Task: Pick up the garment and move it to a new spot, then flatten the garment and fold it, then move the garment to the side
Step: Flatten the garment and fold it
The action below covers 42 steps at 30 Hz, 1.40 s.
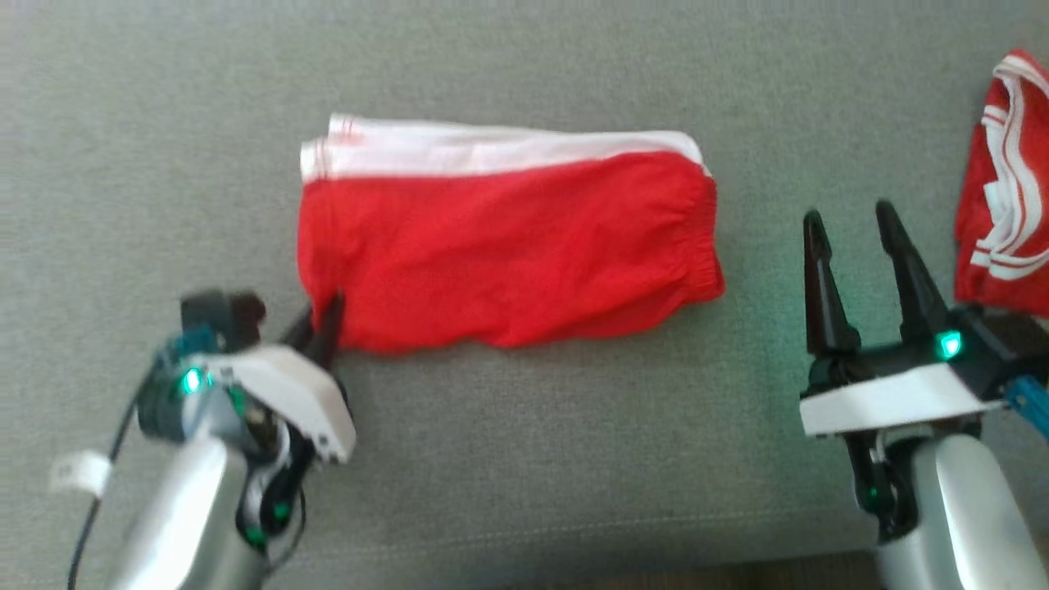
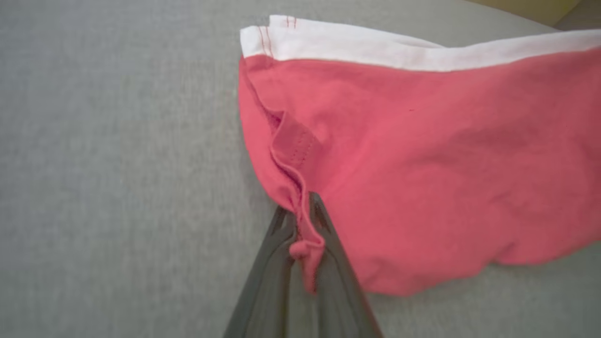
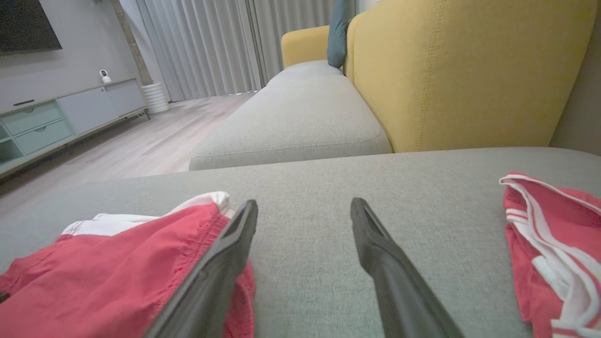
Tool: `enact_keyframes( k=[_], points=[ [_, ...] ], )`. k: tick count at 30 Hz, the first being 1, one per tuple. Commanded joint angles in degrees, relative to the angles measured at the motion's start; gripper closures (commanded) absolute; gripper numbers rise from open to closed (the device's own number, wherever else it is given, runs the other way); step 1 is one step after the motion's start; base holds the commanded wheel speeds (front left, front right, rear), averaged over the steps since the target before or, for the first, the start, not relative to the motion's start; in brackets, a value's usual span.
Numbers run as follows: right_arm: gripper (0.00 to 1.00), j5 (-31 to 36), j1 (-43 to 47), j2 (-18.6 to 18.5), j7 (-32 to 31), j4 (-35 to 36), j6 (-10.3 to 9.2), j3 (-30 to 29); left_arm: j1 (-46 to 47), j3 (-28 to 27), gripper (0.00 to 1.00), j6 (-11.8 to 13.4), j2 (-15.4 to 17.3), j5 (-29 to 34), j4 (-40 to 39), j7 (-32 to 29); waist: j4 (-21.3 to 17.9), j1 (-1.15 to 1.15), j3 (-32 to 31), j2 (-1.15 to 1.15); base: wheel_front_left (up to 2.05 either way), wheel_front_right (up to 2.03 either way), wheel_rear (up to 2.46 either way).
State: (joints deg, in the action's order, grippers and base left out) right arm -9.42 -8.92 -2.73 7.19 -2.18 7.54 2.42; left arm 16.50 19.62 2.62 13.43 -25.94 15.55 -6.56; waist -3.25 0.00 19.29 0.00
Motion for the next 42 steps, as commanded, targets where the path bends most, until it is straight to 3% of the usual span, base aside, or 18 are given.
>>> enact_keyframes(
  k=[1,2,3,4,8,15,19,29,42],
  points=[
    [0.0,0.6,1.0,-0.1,-0.6,2.7,-0.05,0.7,-1.1,-2.3,1.0,0.8,1.1,-0.7,-3.0,-0.4,1.0,0.0,-1.7,0.0,0.0,0.0,0.0],
    [0.0,0.6,1.5,-0.1,-0.9,3.0,-0.05,0.6,-2.1,-2.2,0.87,1.0,1.1,-0.9,-3.5,-0.6,1.1,0.0,-2.0,0.0,0.0,0.0,0.0],
    [0.0,0.6,1.9,-0.1,-1.2,3.3,-0.05,0.5,-3.0,-2.1,0.26,1.2,0.9,-1.2,-3.8,-0.7,1.1,0.0,-2.3,0.0,0.0,0.0,0.0],
    [0.0,0.6,2.3,-0.1,-1.5,3.7,-0.05,0.4,-3.7,-2.2,0.0,1.3,0.5,-1.7,-4.2,-0.7,1.2,0.0,-2.5,0.0,0.0,0.0,0.0],
    [0.0,1.4,3.1,-0.1,-2.4,4.6,-0.05,0.3,-5.2,-2.2,0.0,1.9,0.1,-1.9,-4.9,0.2,1.2,0.0,-3.2,0.0,0.0,0.0,0.0],
    [0.0,3.1,4.1,-0.1,-4.1,7.2,-0.05,-0.4,-6.9,-3.7,0.0,4.2,0.0,3.0,-8.3,15.8,1.5,0.0,-5.5,0.0,0.0,0.0,0.0],
    [0.0,3.7,4.9,-0.1,-5.3,8.1,-0.05,-0.8,-7.1,-5.0,0.0,4.8,0.2,4.8,-10.1,20.2,2.0,0.0,-7.2,0.0,0.0,0.0,0.0],
    [0.0,4.6,7.9,-0.1,-7.2,10.6,-0.05,-2.3,-7.5,-6.5,0.0,5.2,1.4,8.9,-12.5,21.5,3.4,0.0,-8.6,0.0,0.0,0.0,0.0],
    [0.0,5.3,7.9,-0.1,-8.0,11.3,-0.05,-2.4,-7.7,-7.1,0.0,4.9,0.7,10.1,-12.8,21.6,3.6,0.0,-8.0,0.0,0.0,0.0,0.0]
  ],
)
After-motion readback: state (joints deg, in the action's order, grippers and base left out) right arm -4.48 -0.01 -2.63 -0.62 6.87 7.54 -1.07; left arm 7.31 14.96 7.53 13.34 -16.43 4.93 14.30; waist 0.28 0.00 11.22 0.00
